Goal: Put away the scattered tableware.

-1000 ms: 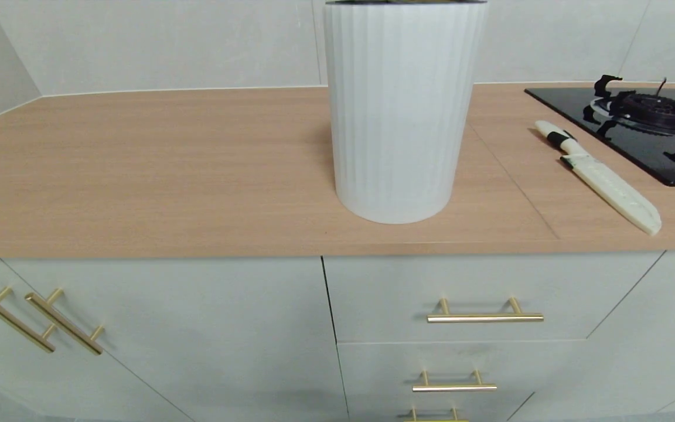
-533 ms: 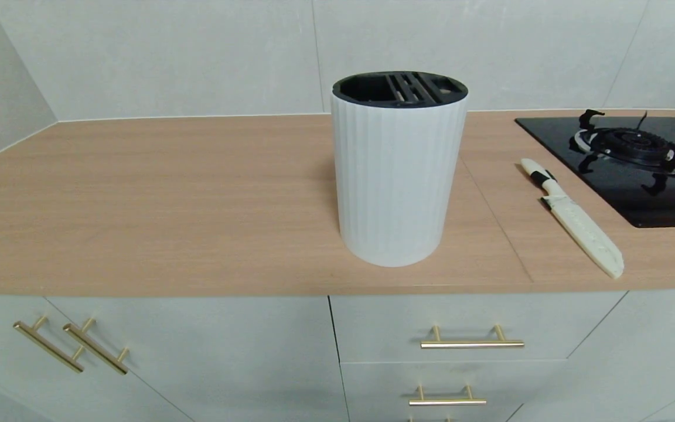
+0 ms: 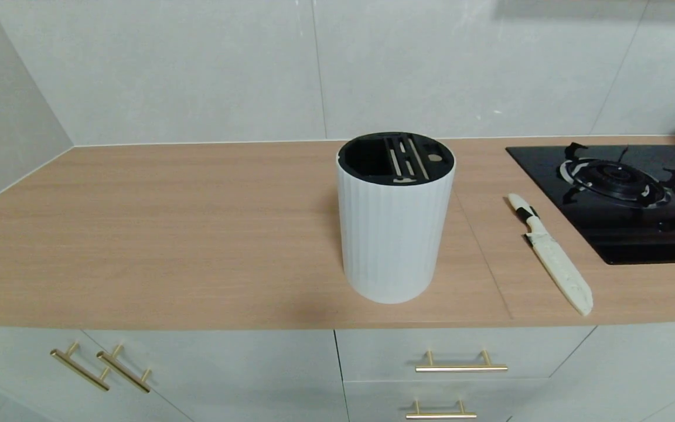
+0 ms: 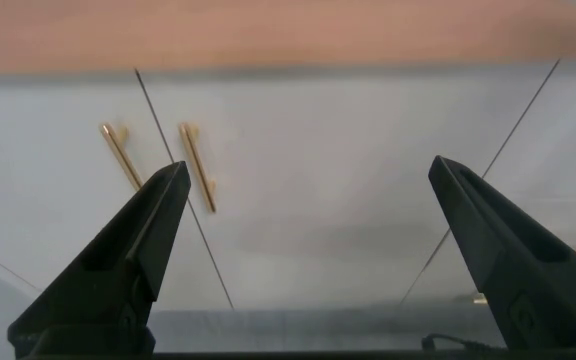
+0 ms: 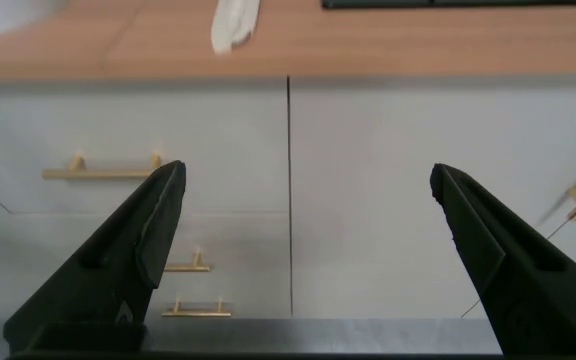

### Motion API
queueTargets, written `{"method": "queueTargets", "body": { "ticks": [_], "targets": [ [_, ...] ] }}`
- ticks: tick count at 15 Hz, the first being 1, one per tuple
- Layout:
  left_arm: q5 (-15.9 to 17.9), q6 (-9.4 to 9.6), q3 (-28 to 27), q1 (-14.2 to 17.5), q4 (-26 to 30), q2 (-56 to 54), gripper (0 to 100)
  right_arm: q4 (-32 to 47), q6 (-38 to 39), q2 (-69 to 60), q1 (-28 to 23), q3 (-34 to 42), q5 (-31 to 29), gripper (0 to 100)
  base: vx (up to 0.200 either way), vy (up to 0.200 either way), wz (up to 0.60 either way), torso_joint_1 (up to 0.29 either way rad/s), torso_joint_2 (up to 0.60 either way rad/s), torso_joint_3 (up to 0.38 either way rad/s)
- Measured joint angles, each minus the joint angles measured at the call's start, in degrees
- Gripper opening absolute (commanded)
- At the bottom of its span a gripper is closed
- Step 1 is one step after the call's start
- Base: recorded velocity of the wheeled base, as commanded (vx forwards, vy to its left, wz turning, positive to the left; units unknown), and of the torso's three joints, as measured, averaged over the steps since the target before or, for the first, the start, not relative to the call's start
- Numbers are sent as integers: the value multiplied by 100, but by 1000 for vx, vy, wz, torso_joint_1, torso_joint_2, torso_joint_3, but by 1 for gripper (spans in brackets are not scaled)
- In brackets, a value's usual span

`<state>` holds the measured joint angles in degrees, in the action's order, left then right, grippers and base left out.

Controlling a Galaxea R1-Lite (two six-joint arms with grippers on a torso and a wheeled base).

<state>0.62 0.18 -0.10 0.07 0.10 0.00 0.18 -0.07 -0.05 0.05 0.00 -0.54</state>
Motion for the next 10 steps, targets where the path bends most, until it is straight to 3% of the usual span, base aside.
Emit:
{"method": "queueTargets", "body": {
  "ticks": [10],
  "targets": [
    [0,0,0,0,1,0,100,0,0,0,0,0,0,100,0,0,0,258,-563,-301]
  ]
}}
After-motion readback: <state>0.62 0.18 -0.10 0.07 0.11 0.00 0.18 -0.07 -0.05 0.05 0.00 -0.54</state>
